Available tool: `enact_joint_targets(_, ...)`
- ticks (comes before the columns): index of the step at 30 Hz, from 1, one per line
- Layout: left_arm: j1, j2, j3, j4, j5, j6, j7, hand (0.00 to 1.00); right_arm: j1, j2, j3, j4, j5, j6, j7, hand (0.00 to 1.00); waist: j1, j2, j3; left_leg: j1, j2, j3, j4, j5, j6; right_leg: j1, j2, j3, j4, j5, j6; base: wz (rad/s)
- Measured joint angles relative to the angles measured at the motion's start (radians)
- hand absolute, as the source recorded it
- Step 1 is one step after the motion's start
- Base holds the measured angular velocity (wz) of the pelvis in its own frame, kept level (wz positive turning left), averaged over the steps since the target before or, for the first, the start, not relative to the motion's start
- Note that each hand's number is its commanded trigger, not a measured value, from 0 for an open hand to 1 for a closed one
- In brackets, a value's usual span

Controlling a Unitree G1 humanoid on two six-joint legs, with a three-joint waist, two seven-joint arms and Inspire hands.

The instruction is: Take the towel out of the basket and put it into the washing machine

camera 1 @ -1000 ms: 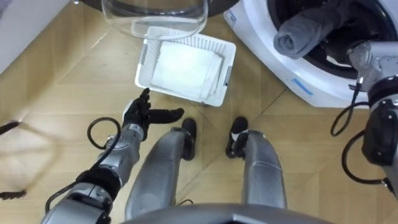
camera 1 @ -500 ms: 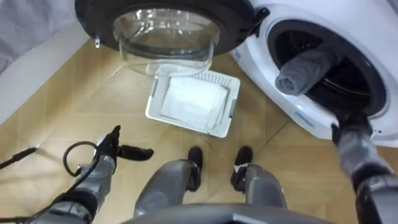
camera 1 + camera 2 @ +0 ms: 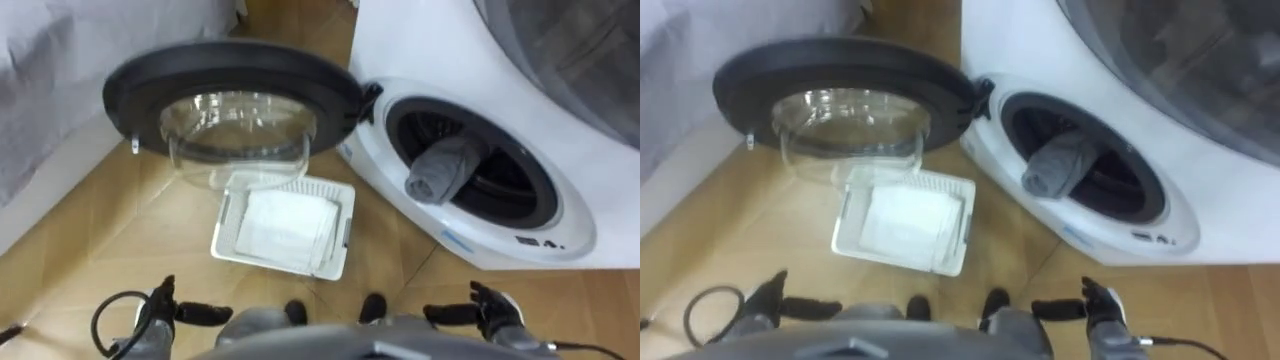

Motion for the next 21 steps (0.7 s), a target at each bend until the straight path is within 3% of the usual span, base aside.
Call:
enact_joint_targets(2,0.010,-0.010,0.014,0.000,-0.001,0.001,0.008,0.00,0.005,0.009,-0.034,0.008,0.013,-0.001,-0.002,0.00,-0.002,0.003,0.0001,0.015,0.001,0.000,-0.004,0.000,-0.001,0.010,0.002,0.000,-0.001,0.000,0.000,-0.02)
enact_joint_targets(3,0.012,-0.023,0.051,0.001,0.000,0.002,0.009,0.00,0.006,0.017,-0.063,0.023,0.031,0.000,0.002,0.00,-0.002,0.003,0.0038,0.026,0.001,0.000,-0.006,-0.002,-0.002,0.020,0.003,-0.002,-0.004,0.000,0.000,-0.04)
enact_joint_targets(4,0.015,-0.034,0.089,0.008,0.000,0.002,0.009,0.00,0.007,0.025,-0.091,0.041,0.043,0.001,0.012,0.00,-0.002,0.001,0.0026,0.034,0.001,0.000,-0.008,-0.003,-0.004,0.029,0.004,-0.007,-0.009,0.000,0.000,-0.05)
enact_joint_targets(10,0.030,-0.049,0.181,0.016,0.003,0.026,0.009,0.00,0.021,0.033,-0.183,0.084,0.087,0.022,0.065,0.00,-0.005,-0.004,0.0073,0.077,0.005,0.000,-0.019,-0.007,-0.008,0.073,0.009,-0.017,-0.016,-0.001,0.000,-0.01)
enact_joint_targets(21,0.034,-0.063,0.207,0.008,0.031,0.092,0.005,0.00,0.007,0.032,-0.212,0.083,0.057,0.090,0.144,0.00,-0.020,-0.016,0.0069,0.110,0.007,0.001,-0.013,-0.015,-0.010,0.101,0.014,0.012,-0.014,-0.002,0.000,-0.03)
